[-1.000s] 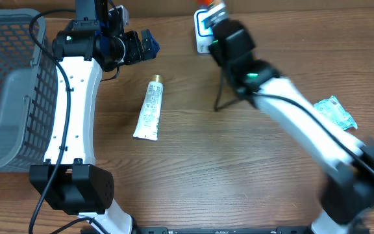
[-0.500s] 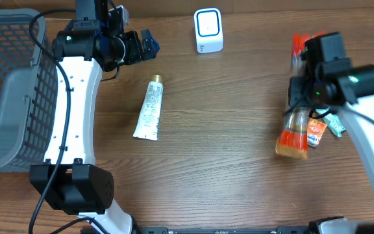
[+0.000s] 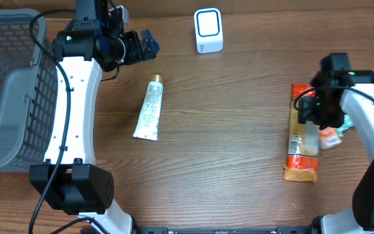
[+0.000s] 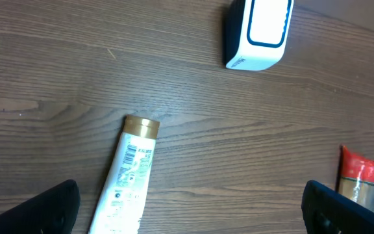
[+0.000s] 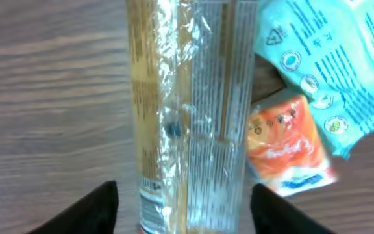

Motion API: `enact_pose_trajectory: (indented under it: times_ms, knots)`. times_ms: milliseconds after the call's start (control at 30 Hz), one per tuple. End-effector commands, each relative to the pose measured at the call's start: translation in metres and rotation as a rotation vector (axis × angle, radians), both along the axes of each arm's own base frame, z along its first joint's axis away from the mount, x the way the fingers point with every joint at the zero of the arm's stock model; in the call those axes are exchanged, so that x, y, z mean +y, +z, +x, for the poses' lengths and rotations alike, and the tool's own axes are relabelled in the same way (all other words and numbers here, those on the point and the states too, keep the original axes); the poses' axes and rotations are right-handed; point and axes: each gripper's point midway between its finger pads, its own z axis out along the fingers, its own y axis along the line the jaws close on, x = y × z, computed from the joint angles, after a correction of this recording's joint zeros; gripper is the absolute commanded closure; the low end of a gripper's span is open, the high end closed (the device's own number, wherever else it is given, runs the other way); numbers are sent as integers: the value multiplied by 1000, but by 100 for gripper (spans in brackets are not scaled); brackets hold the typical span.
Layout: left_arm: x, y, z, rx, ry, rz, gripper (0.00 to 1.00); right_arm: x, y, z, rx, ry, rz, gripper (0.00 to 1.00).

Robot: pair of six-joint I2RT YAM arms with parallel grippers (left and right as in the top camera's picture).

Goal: Scan the item barcode
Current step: 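Lower the spaghetti pack on the right side and release it, then reach the right gripper to the white tube and grasp it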

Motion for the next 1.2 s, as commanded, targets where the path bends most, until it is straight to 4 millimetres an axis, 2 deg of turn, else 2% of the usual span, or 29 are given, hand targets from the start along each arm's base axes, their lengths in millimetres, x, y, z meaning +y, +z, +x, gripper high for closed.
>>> enact_pose_trajectory:
  times_ms: [0, 67, 133, 167, 200, 233, 300, 367, 467, 567, 733, 800, 1033, 1167]
  knots:
    - [-1, 1, 1, -10, -18, 10, 0, 8, 31, 19, -74, -13, 89, 26]
    - [-1, 1, 1, -10, -18, 10, 0, 24, 59, 36, -141, 2, 185, 21]
    - [-1, 1, 1, -10, -18, 10, 0, 51, 96, 57, -244, 48, 331, 21]
    - [-1, 1, 1, -10, -18, 10, 0, 66, 115, 67, -303, 81, 405, 24]
    - [-1, 1, 1, -10, -18, 10, 0, 84, 135, 78, -371, 120, 496, 32]
    - [-1, 1, 1, -10, -18, 10, 0, 101, 149, 87, -422, 151, 575, 35]
    - [-1, 1, 1, -10, -18, 10, 0, 127, 165, 100, -491, 188, 661, 37]
    - [-1, 1, 1, -10, -18, 10, 0, 156, 165, 114, -521, 178, 690, 31]
    - [-1, 1, 1, -10, -18, 10, 0, 202, 150, 131, -528, 155, 709, 31]
    - [-1, 1, 1, -10, -18, 10, 0, 250, 118, 144, -500, 89, 703, 34]
    - [-1, 1, 1, -10, -18, 10, 0, 330, 69, 142, -432, 92, 776, 38]
    - [-1, 1, 1, -10, -18, 10, 0, 354, 50, 138, -408, 96, 800, 38]
    - [-1, 1, 1, -10, -18, 10, 0, 412, -6, 111, -346, 184, 809, 39]
    - [-1, 1, 1, -10, -18, 10, 0, 427, -35, 98, -321, 197, 775, 40]
